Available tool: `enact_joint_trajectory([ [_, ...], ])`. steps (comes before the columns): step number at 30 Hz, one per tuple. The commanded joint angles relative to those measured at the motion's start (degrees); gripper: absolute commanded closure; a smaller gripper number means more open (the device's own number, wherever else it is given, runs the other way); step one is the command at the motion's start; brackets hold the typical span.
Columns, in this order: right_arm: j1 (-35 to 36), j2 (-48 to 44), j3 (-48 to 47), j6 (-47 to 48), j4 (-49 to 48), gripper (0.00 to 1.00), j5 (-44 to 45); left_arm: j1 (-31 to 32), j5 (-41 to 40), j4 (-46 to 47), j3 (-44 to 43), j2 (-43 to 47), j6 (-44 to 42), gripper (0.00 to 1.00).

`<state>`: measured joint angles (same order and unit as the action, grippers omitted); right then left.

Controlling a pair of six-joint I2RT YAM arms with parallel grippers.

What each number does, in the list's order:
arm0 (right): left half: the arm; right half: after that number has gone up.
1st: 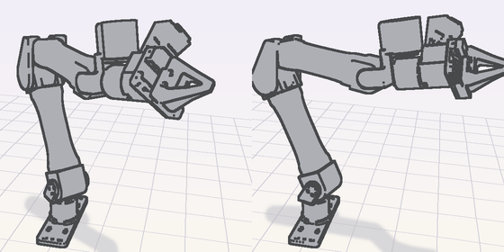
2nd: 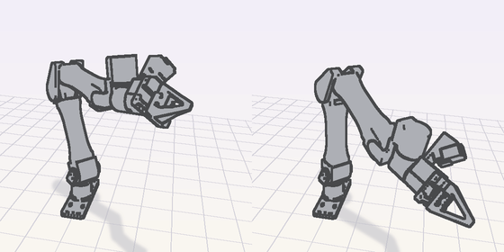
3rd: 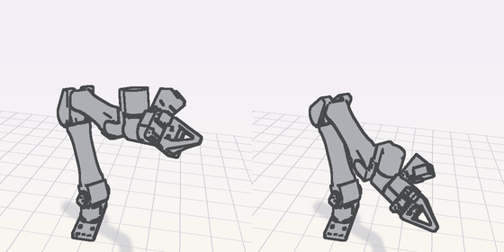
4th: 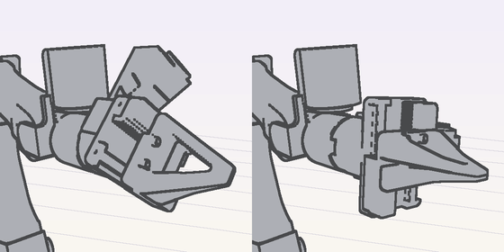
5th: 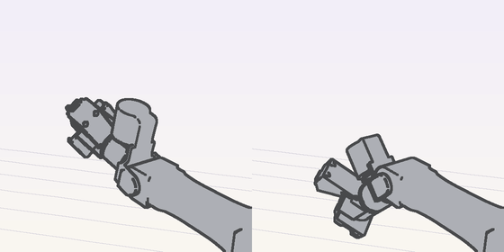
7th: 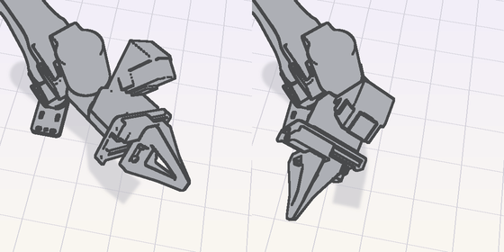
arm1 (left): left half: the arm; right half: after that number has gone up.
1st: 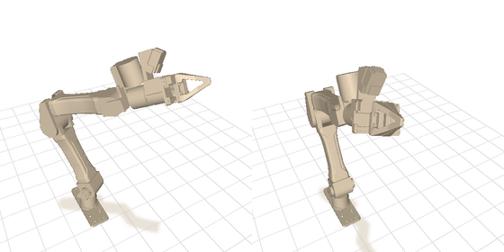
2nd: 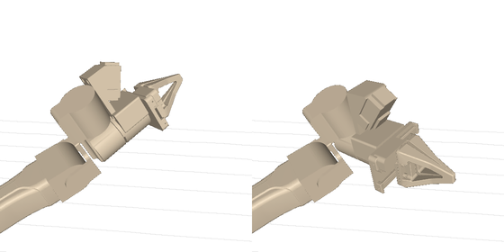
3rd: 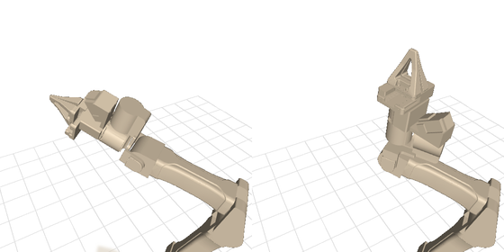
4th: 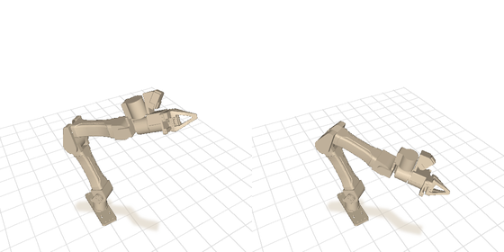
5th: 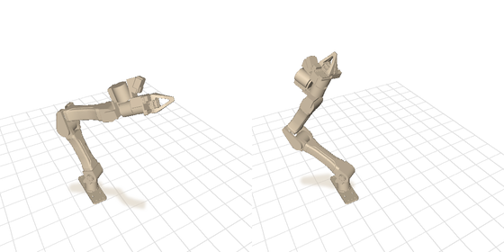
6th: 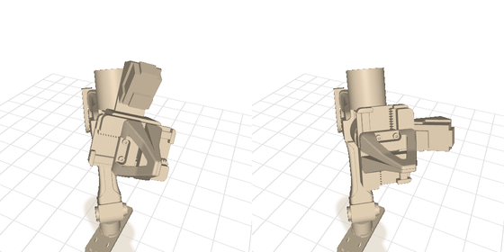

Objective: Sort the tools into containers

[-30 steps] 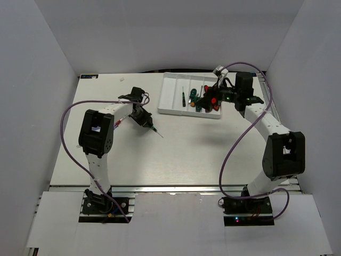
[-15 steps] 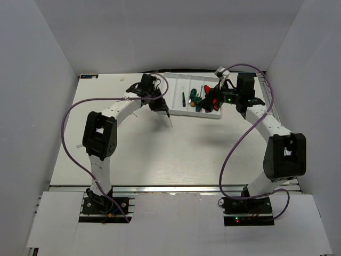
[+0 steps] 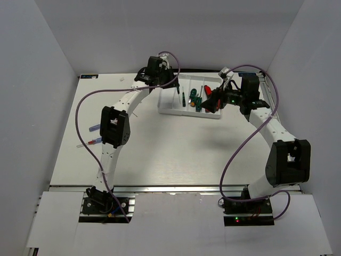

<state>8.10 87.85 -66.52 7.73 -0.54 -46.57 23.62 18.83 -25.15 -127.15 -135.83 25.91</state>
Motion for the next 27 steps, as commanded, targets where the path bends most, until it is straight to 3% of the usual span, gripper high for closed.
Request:
enact_joint_trajectory([
  [1,-0.5,-1.8,0.5,0.9,-0.4,0.11,-0.1,-0.1,-2.0,2.2,-2.2,-0.3,-2.0,0.86],
  [15,-0.5,-1.5,0.7,1.6,0.2,0.11,0.4,1.3,-3.6,3.0,-0.6,-3.7,-4.0,0.48],
  [23,-0.5,-1.6,-0.2,7.0,4.5,0.11,-2.7,0.5,-6.9,2.3,2.2,2.0,-5.0,0.42],
  [27,-0.4,-1.7,-0.8,12.8,8.4,0.11,-3.9,-3.2,-7.1,2.3,12.7,9.1,-1.4,0.42],
])
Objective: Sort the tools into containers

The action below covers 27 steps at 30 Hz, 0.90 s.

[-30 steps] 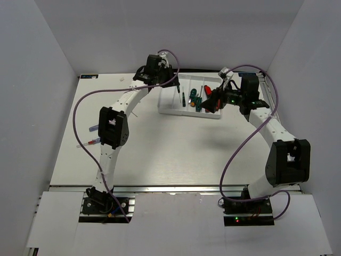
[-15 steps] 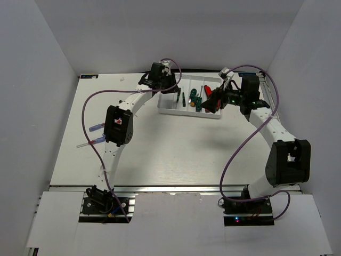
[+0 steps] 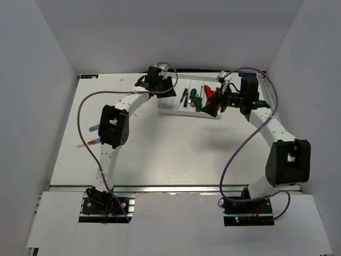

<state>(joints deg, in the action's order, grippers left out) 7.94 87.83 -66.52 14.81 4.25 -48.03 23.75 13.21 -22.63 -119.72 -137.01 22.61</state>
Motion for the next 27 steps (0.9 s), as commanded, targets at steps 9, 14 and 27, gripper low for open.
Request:
enact_joint_trajectory([
  [9,-0.3,-1.1,0.2,10.3,5.8,0.11,-1.5,-15.2,-5.3,1.5,27.8,24.9,6.9,0.34],
  [14,-0.3,-0.3,-0.1,10.4,5.9,0.11,-1.1,-18.1,-13.4,-3.3,28.0,24.2,11.3,0.34],
  [27,-0.3,0.1,-0.1,10.7,6.4,0.11,0.0,-19.4,-26.7,-18.5,12.7,9.8,19.0,0.35],
])
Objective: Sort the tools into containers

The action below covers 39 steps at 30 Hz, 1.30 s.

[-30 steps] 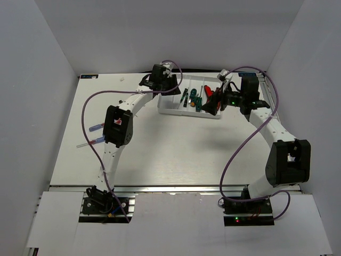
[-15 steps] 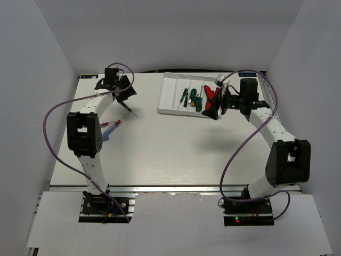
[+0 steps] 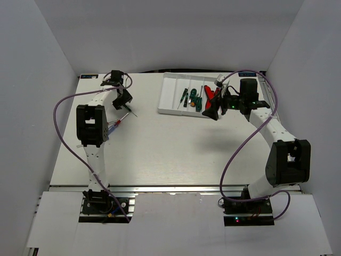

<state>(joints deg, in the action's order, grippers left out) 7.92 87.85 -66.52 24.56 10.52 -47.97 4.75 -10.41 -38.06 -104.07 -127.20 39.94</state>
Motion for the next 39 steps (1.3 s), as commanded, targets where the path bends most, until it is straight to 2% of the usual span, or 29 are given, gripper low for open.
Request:
enact_joint_trajectory([
  [1,-0.3,0.0,-0.1,0.9,0.2,0.11,-0.1,-0.4,-2.9,-3.1,-3.3,-0.5,1.8,0.35],
  [14,-0.3,-0.1,0.3,0.6,0.3,0.11,0.0,-0.5,0.0,-3.7,-7.6,-7.1,0.3,0.54],
  [25,-0.3,-0.4,0.0,0.4,0.1,0.11,-0.5,-0.5,8.8,-3.7,-8.8,-9.1,0.0,0.89],
  [34,-0.3,-1.1,0.1,0.3,0.0,0.11,-0.5,0.2,18.5,-0.3,-11.0,-5.7,-0.9,0.97],
  [39,-0.3,-1.4,0.3,0.3,0.1,0.1,-0.5,1.1,25.9,6.7,-3.4,0.9,-3.3,0.98],
])
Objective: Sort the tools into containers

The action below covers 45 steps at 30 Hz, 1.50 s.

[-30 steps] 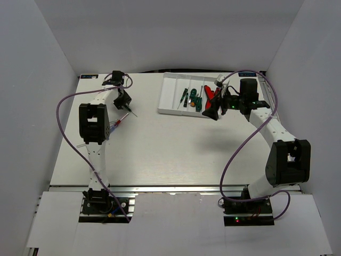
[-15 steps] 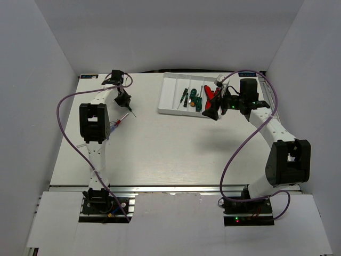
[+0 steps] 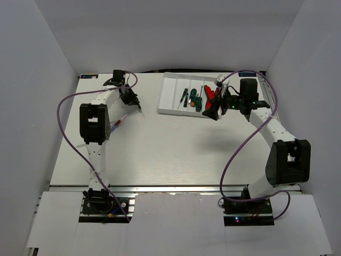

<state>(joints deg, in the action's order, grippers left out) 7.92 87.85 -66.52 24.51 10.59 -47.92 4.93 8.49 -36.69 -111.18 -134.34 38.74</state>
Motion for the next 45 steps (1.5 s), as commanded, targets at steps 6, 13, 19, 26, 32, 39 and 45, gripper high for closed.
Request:
enact_joint_trajectory([
  [6,-0.3,-1.5,0.3,0.6,0.2,0.11,-0.6,3.7,13.6,15.8,11.8,17.3,-5.0,0.99],
  [13,-0.3,-1.6,0.3,0.6,0.3,0.11,-0.6,9.6,18.6,22.5,11.0,18.0,-6.4,0.99],
  [19,-0.3,-2.4,0.9,0.8,0.2,0.1,-0.2,14.3,20.2,26.3,3.7,11.4,-6.7,0.99],
  [26,-0.3,-3.2,1.4,1.9,1.2,0.11,0.3,17.4,19.3,26.8,-8.2,1.5,-6.5,0.94],
  [32,-0.3,-3.1,1.4,1.9,1.1,0.11,0.2,18.4,16.2,26.4,-11.2,-2.5,-7.4,0.83],
  [39,-0.3,-2.9,1.4,1.9,1.2,0.11,-0.1,19.2,12.9,26.0,-11.6,-4.2,-8.6,0.75],
  [45,-0.3,-3.0,1.6,1.8,1.4,0.11,0.0,19.5,11.3,25.3,-12.2,-5.0,-9.6,0.65],
])
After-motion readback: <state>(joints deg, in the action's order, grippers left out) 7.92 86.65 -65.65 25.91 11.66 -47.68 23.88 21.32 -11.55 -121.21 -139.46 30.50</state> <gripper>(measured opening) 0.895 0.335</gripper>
